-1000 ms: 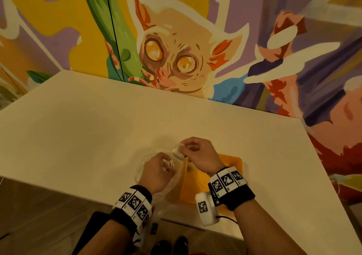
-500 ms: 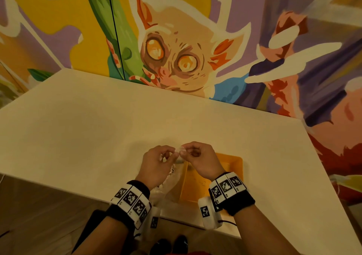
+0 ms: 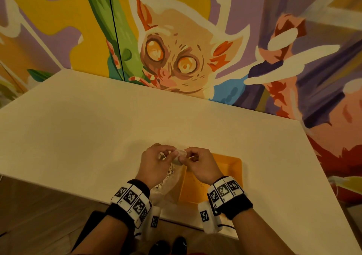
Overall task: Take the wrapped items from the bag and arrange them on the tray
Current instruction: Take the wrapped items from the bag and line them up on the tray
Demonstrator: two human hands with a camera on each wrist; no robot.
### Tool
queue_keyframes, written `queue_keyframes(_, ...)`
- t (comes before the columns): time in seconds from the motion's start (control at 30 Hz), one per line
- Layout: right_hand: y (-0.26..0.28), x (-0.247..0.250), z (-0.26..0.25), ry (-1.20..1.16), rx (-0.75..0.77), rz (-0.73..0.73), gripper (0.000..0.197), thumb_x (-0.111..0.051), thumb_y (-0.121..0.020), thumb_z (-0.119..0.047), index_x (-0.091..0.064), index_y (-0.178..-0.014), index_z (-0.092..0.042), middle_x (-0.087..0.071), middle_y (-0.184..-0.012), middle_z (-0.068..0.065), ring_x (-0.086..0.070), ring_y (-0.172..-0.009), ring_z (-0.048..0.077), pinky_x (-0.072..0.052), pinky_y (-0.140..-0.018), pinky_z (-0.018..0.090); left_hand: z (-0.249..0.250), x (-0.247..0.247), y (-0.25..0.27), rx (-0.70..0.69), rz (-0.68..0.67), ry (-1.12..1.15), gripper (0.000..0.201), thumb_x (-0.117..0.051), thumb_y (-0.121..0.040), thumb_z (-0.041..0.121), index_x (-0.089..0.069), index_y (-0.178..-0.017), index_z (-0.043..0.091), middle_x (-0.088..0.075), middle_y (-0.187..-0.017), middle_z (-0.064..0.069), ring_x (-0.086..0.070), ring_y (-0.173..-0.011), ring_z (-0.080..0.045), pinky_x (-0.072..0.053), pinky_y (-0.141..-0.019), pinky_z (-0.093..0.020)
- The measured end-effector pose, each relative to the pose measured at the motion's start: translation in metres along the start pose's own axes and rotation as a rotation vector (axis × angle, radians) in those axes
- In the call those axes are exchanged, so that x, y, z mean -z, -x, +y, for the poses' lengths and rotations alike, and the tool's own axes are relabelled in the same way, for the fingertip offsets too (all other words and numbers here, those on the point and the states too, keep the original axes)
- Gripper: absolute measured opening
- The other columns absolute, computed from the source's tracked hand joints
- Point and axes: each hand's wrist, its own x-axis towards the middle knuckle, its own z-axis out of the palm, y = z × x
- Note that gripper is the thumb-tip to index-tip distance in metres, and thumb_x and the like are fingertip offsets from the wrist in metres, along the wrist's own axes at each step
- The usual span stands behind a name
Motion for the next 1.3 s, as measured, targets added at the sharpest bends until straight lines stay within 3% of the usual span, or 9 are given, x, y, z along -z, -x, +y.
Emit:
queue_keyframes(0.13, 0.000, 0.004, -0.002, 0.032, -0.040, -0.019, 0.028, -0.071, -0.086, -0.017, -0.060, -0.067, -0.034, -0.059, -0.069, -0.010, -0.052, -0.064, 0.002, -0.038, -0.063, 0.013, -0.002, -0.001, 0.001, 0.027, 0.010, 0.013, 0.007, -0.071, -0.086, 0.022, -0.073, -0.083, 0.028, -0.062, -0.077, 0.003, -0.050, -0.064, 0.007, -0.034, -0.056, -0.006)
queue_keyframes(0.37, -0.008, 0.017, 0.013, 0.163, -0.163, 0.025, 0.005, -0.071, -0.087, -0.021, -0.070, -0.084, -0.017, -0.071, -0.087, 0.002, -0.065, -0.084, 0.015, -0.050, -0.076, 0.028, -0.004, -0.004, 0.006, 0.115, -0.116, -0.056, 0.006, -0.068, -0.089, 0.021, -0.072, -0.085, 0.020, -0.060, -0.067, 0.008, -0.056, -0.058, -0.001, -0.038, -0.053, -0.007)
queue_keyframes(0.47, -0.012, 0.026, 0.021, 0.249, -0.270, 0.028, 0.007, -0.070, -0.088, -0.023, -0.069, -0.088, -0.016, -0.064, -0.076, 0.000, -0.058, -0.071, 0.016, -0.042, -0.060, 0.022, -0.009, -0.010, 0.012, 0.120, -0.236, -0.238, 0.008, -0.067, -0.088, 0.030, -0.072, -0.090, 0.024, -0.064, -0.079, 0.010, -0.059, -0.075, -0.006, -0.042, -0.064, -0.012)
queue_keyframes(0.63, -0.017, 0.027, 0.031, 0.401, -0.463, -0.008, 0.010, -0.069, -0.087, -0.019, -0.073, -0.091, -0.011, -0.068, -0.079, 0.011, -0.054, -0.061, 0.019, -0.041, -0.052, 0.023, -0.014, -0.023, 0.024, 0.109, -0.438, -0.428, 0.021, -0.061, -0.091, 0.037, -0.070, -0.101, 0.021, -0.066, -0.093, 0.006, -0.058, -0.081, -0.006, -0.042, -0.069, -0.017)
queue_keyframes(0.73, -0.019, 0.023, 0.033, 0.434, -0.545, -0.037, 0.016, -0.067, -0.086, -0.017, -0.073, -0.080, -0.004, -0.066, -0.072, 0.013, -0.055, -0.060, 0.023, -0.046, -0.057, 0.031, -0.019, -0.032, 0.029, 0.042, -0.529, -0.559, 0.024, -0.058, -0.092, 0.039, -0.068, -0.090, 0.017, -0.068, -0.095, 0.001, -0.064, -0.086, -0.015, -0.054, -0.078, -0.033)
queue_keyframes(0.8, -0.021, 0.019, 0.033, 0.403, -0.566, -0.055, 0.025, -0.065, -0.087, -0.022, -0.067, -0.066, -0.007, -0.068, -0.071, 0.013, -0.063, -0.063, 0.027, -0.054, -0.063, 0.034, -0.022, -0.037, 0.031, 0.015, -0.551, -0.651, 0.028, -0.056, -0.092, 0.039, -0.054, -0.075, 0.017, -0.062, -0.090, -0.001, -0.062, -0.085, -0.020, -0.051, -0.073, -0.034)
queue_keyframes(0.93, -0.027, 0.014, 0.027, 0.352, -0.589, -0.097, 0.034, -0.063, -0.086, -0.022, -0.064, -0.052, -0.015, -0.073, -0.071, 0.013, -0.073, -0.075, 0.030, -0.060, -0.075, 0.041, -0.025, -0.043, 0.033, 0.018, -0.556, -0.695, 0.038, -0.056, -0.093, 0.039, -0.037, -0.065, 0.020, -0.051, -0.080, -0.006, -0.060, -0.082, -0.026, -0.042, -0.065, -0.034)
queue_keyframes(1.07, -0.030, 0.014, 0.023, 0.302, -0.669, -0.126, 0.025, -0.065, -0.085, -0.011, -0.055, -0.066, -0.021, -0.070, -0.077, 0.011, -0.073, -0.080, 0.027, -0.059, -0.076, 0.039, -0.025, -0.043, 0.032, 0.029, -0.559, -0.682, 0.037, -0.057, -0.093, 0.039, -0.039, -0.065, 0.025, -0.054, -0.082, -0.003, -0.059, -0.078, -0.023, -0.049, -0.068, -0.035)
queue_keyframes(1.3, -0.033, 0.010, 0.029, 0.300, -0.696, -0.078, 0.025, -0.061, -0.092, -0.026, -0.053, -0.074, -0.011, -0.070, -0.078, 0.012, -0.073, -0.073, 0.023, -0.060, -0.076, 0.043, -0.024, -0.043, 0.033, 0.030, -0.548, -0.682, 0.031, -0.057, -0.094, 0.039, -0.045, -0.071, 0.021, -0.052, -0.084, -0.002, -0.052, -0.074, -0.019, -0.045, -0.066, -0.032)
